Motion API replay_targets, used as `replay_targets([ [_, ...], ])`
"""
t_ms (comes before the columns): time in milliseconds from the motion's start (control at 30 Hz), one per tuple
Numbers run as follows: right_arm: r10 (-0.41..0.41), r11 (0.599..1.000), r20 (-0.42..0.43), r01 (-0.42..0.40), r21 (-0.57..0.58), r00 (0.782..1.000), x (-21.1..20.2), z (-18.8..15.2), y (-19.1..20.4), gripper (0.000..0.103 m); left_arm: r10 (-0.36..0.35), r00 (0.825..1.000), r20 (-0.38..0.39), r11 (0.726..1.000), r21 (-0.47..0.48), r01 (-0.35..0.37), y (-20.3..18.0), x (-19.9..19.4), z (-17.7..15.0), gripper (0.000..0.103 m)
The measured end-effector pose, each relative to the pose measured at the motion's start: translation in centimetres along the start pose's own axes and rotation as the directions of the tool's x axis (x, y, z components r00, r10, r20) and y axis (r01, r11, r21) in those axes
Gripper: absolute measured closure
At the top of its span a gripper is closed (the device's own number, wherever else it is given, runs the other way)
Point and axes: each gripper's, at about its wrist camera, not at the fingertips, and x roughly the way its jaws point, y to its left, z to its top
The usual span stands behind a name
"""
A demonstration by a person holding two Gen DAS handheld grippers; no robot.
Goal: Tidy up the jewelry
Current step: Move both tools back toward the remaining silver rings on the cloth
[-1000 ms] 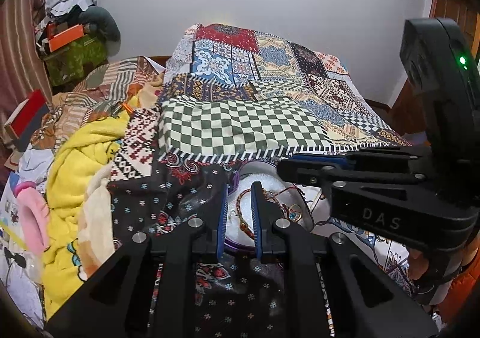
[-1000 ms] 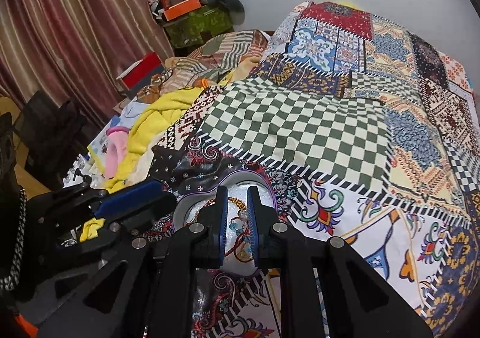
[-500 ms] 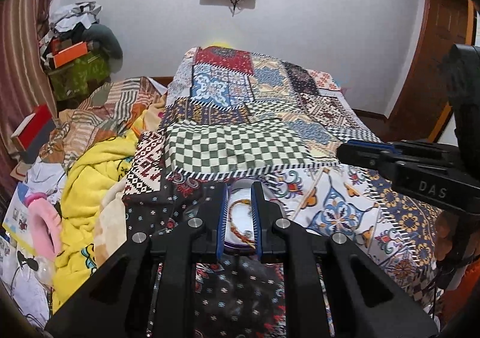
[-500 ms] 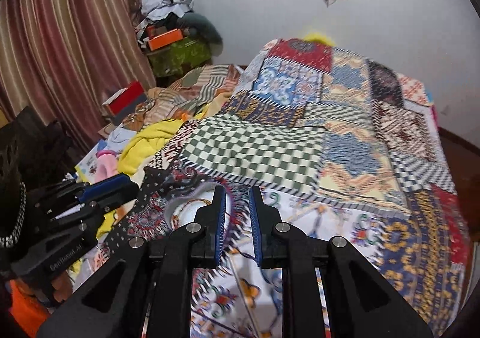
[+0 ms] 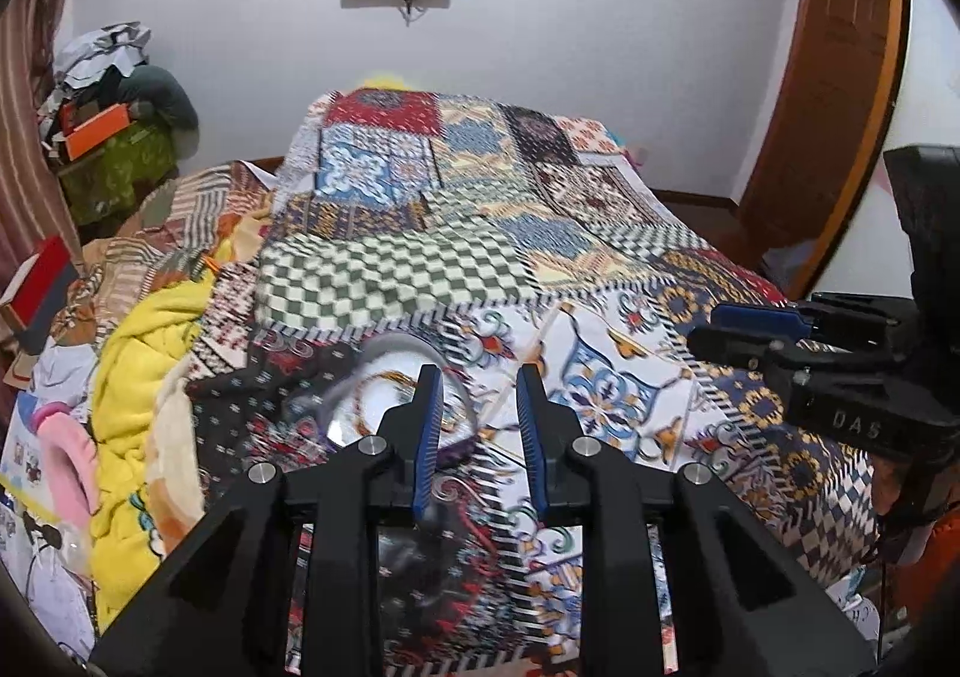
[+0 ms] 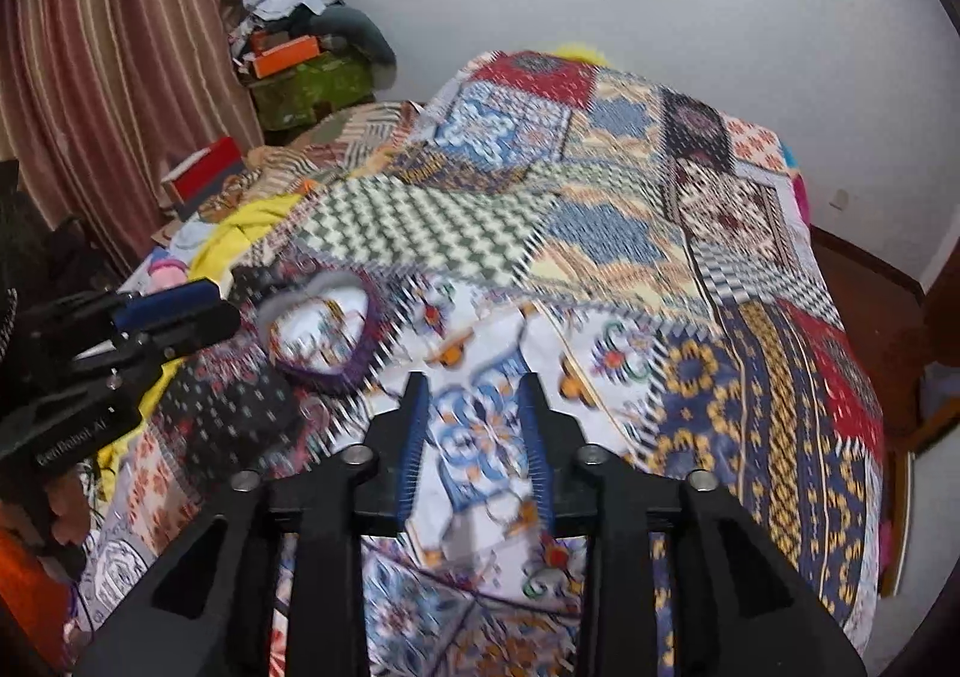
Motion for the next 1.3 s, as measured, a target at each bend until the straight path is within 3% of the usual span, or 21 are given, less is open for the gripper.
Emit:
replay_targets([
  [367,-0.014,0.999,-0.132,0.02,0.048,0.991,2.3,-4.8,-2.1,0.067,-0.073,0.99,-0.122,0.996,0.031,0.078,-3.7,3.8,-2.4,0.069],
  [600,0.003,0.999,-0.224,0.004,0.034,0.975,5.0,-6.5,-2.0,0.067,-0.069,0.978,-0.199,0.995,0.054,0.082,-4.4,6.0,-4.1,0.069],
  [867,0.01,1.0,-0.244,-0.009,0.003,0.97,6.6,-6.3,-1.5,0.069,-0.066,0.971,-0.232,0.995,0.051,0.08,-4.1,7.2,-4.9,0.069],
  [900,-0.001,1.0,-0.24,0.001,0.001,0.971,6.8,-6.2,-1.4,0.073,-0.065,0.97,-0.234,0.996,0.051,0.079,-4.0,7.3,-4.9,0.069],
  [933,-0.019,1.0,-0.236,0.018,-0.007,0.972,6.9,-6.1,-1.2,0.084,-0.063,0.97,-0.236,0.996,0.051,0.077,-4.0,7.4,-4.9,0.069],
  [1300,-0.029,0.997,-0.122,0.038,0.071,0.992,3.3,-5.7,-3.5,0.084,-0.113,0.956,-0.272,0.991,0.043,0.129,-5.7,9.4,-4.0,0.069],
])
